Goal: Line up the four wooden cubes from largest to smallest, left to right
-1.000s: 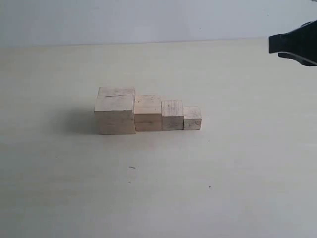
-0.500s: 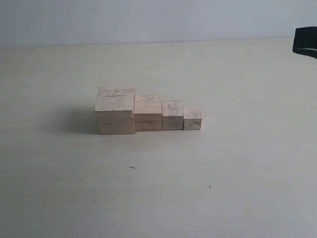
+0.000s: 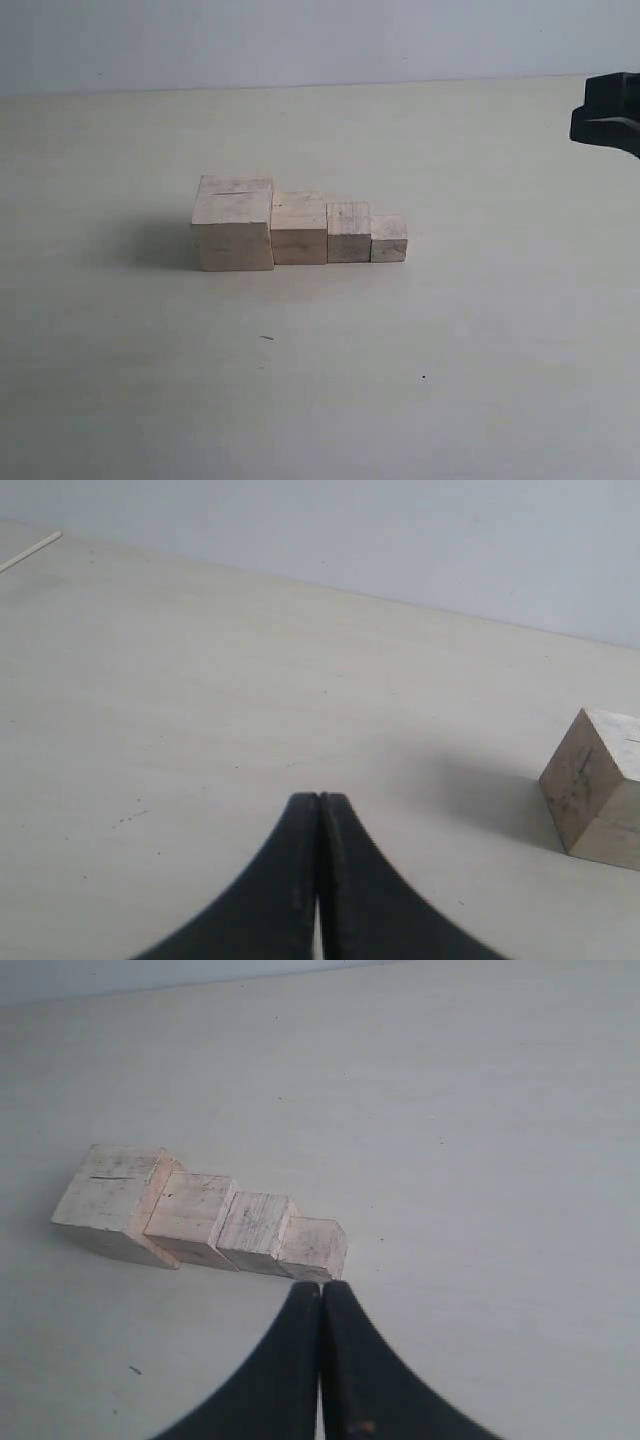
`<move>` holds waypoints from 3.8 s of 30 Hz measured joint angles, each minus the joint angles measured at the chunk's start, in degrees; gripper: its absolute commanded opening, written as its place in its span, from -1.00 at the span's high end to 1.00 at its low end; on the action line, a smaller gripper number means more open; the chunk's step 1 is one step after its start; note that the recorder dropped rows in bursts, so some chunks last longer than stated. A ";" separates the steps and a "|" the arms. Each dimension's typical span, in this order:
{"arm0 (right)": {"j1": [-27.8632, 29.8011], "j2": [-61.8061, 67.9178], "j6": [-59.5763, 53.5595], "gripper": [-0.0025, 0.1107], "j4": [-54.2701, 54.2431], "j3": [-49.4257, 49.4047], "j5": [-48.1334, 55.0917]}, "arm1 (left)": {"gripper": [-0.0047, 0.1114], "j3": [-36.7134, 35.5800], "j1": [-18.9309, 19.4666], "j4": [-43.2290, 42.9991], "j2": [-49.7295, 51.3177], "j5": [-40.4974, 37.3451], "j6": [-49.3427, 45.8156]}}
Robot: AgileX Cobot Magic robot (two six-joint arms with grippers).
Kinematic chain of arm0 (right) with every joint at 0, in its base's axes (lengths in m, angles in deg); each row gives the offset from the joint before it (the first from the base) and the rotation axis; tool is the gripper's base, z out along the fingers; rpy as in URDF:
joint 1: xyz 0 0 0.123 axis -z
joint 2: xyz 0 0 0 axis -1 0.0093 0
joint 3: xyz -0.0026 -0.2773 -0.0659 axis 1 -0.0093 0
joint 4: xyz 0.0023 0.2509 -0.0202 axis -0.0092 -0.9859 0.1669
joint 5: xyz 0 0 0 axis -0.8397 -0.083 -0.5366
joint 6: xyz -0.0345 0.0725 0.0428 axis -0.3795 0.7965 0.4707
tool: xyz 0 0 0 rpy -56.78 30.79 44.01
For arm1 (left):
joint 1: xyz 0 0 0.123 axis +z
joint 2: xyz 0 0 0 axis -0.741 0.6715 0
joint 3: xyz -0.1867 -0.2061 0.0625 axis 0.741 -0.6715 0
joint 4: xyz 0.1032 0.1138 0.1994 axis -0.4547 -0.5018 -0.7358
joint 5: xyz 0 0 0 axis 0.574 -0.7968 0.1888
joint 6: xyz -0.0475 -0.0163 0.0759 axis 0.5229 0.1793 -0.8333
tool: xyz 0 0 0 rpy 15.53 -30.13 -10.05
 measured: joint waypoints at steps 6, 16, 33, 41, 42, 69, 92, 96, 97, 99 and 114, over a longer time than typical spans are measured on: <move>0.00 0.00 0.00 0.96 0.00 0.00 0.00 | 0.92 0.00 0.00 0.00 0.00 0.00 0.00; 0.00 0.00 0.00 0.96 0.40 0.00 -2.80 | 0.92 0.00 0.00 0.00 0.00 0.00 0.00; 9.53 -16.09 -0.20 0.96 6.93 -1.88 -4.84 | 0.92 0.00 0.00 0.00 0.00 0.00 0.00; 19.06 -34.89 -0.20 0.96 14.33 -10.41 -6.13 | 0.92 0.00 0.00 0.00 0.00 0.00 0.00; 19.36 -36.87 -0.20 0.96 15.21 -11.85 -6.66 | 0.92 0.00 0.00 0.00 0.00 0.00 0.00; 19.65 -53.89 9.67 0.96 19.44 -39.38 -15.26 | 0.92 0.00 0.00 0.00 0.00 0.00 0.00; 19.65 -53.89 6.22 0.96 21.37 -39.38 -12.33 | 0.92 0.00 0.00 0.00 0.00 0.00 0.00; 19.65 -53.89 5.99 0.96 21.41 -39.38 -12.33 | 0.92 0.00 0.00 0.00 0.00 0.00 0.00; 19.65 -53.89 5.99 0.96 21.41 -39.38 -12.33 | 0.92 0.00 0.00 0.00 0.00 0.00 0.00; 19.65 -53.89 5.99 0.96 21.41 -39.38 -12.33 | 0.92 0.00 0.00 0.00 0.00 0.00 0.00; 19.65 -53.89 5.99 0.96 21.41 -39.38 -12.33 | 0.92 0.00 0.00 0.00 0.00 0.00 0.00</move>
